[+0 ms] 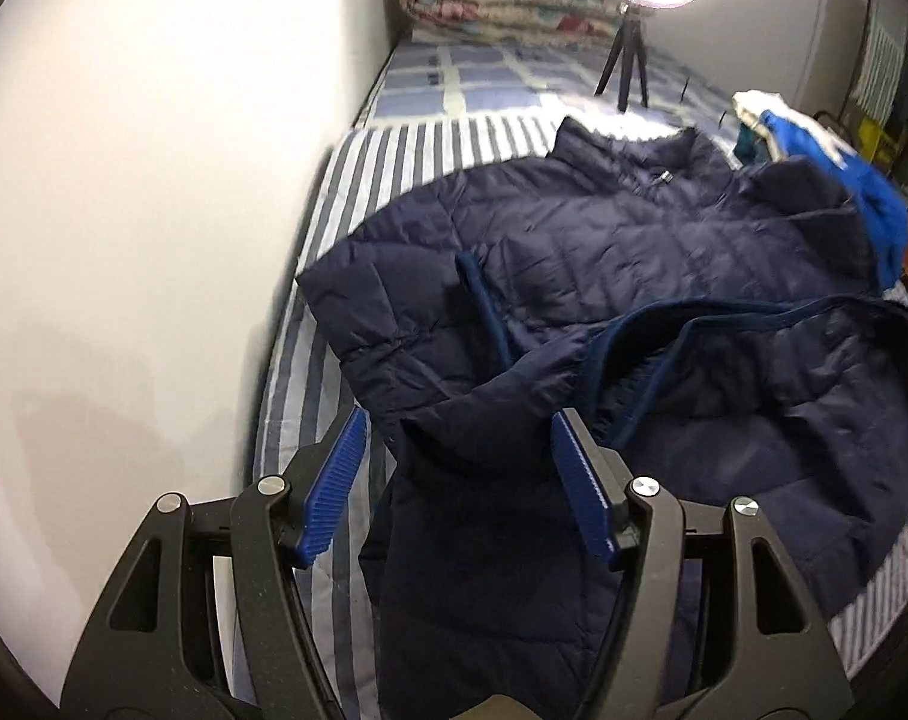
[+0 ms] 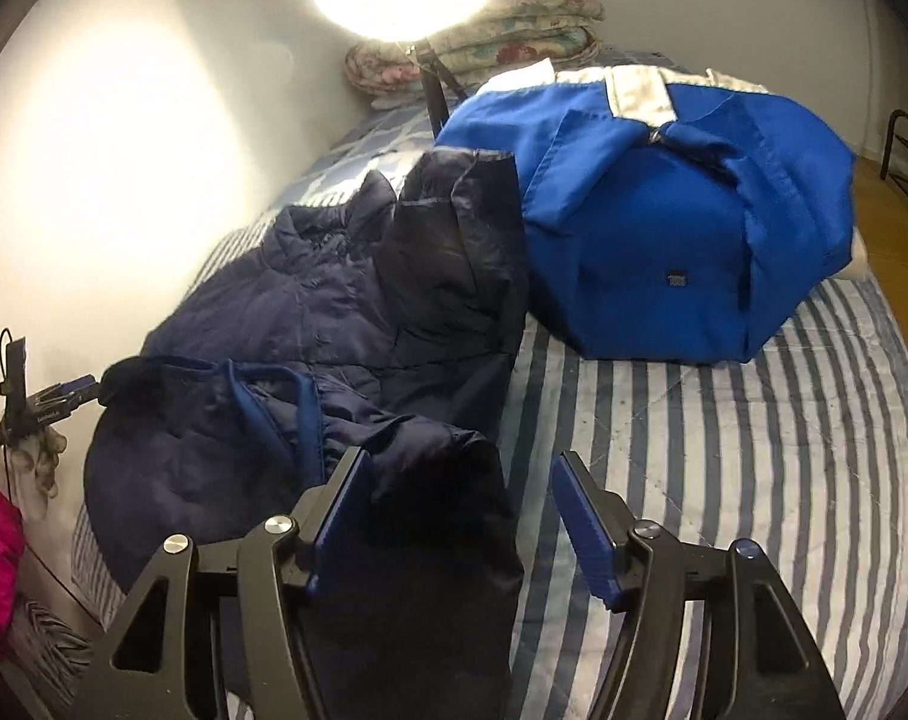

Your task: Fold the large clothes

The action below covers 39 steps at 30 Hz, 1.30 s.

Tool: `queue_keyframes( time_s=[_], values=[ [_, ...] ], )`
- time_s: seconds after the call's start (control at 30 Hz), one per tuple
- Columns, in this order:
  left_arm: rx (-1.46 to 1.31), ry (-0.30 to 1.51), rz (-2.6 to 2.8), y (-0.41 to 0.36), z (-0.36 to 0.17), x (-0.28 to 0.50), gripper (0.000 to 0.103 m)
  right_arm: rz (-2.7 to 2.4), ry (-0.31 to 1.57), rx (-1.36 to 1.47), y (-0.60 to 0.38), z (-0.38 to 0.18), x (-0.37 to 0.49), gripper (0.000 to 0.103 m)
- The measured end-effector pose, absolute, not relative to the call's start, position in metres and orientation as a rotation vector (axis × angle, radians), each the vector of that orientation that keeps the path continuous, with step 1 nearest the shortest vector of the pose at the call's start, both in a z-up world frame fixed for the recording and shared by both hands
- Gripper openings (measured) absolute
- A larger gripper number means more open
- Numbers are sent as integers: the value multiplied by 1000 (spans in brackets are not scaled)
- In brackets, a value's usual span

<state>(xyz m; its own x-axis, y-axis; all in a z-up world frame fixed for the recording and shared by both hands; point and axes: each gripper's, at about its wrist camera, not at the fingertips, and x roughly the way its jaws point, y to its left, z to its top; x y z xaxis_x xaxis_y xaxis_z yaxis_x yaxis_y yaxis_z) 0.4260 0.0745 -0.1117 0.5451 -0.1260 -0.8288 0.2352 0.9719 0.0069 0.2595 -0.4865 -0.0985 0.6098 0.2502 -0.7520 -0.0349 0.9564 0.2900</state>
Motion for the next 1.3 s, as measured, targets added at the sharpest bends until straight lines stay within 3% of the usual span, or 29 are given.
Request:
queue_keyframes(
  time_s=[0.23, 0.43, 0.53, 0.6, 0.73, 0.93, 1.03, 1.1, 1.13, 1.2, 1.3],
  values=[
    [59, 946, -168, 81, -108, 454, 65, 163, 910, 206, -473, -97, 275, 65],
    [48, 919, -249, 97, -87, 429, 65, 255, 848, 194, -481, -82, 251, 64],
    [120, 907, -282, 101, -86, 410, 65, 361, 852, 226, -486, -82, 239, 73],
    [167, 917, -285, 98, -93, 405, 65, 363, 860, 176, -479, -86, 235, 78],
    [175, 970, -291, 86, -116, 426, 65, 261, 888, 54, -464, -99, 253, 78],
    [71, 1024, -331, 75, -134, 456, 65, 228, 902, 111, -472, -112, 289, 77],
    [76, 1049, -336, 68, -146, 462, 63, 243, 919, 98, -468, -116, 297, 54],
    [104, 1056, -340, 60, -150, 463, 38, 246, 924, 71, -462, -115, 297, 34],
    [114, 1058, -342, 57, -151, 462, 33, 242, 924, 59, -460, -114, 297, 29],
    [130, 1051, -344, 53, -151, 461, 10, 230, 918, 46, -458, -112, 295, 14],
    [166, 1023, -326, 50, -145, 456, 6, 183, 893, 17, -457, -103, 290, 3]
  ],
)
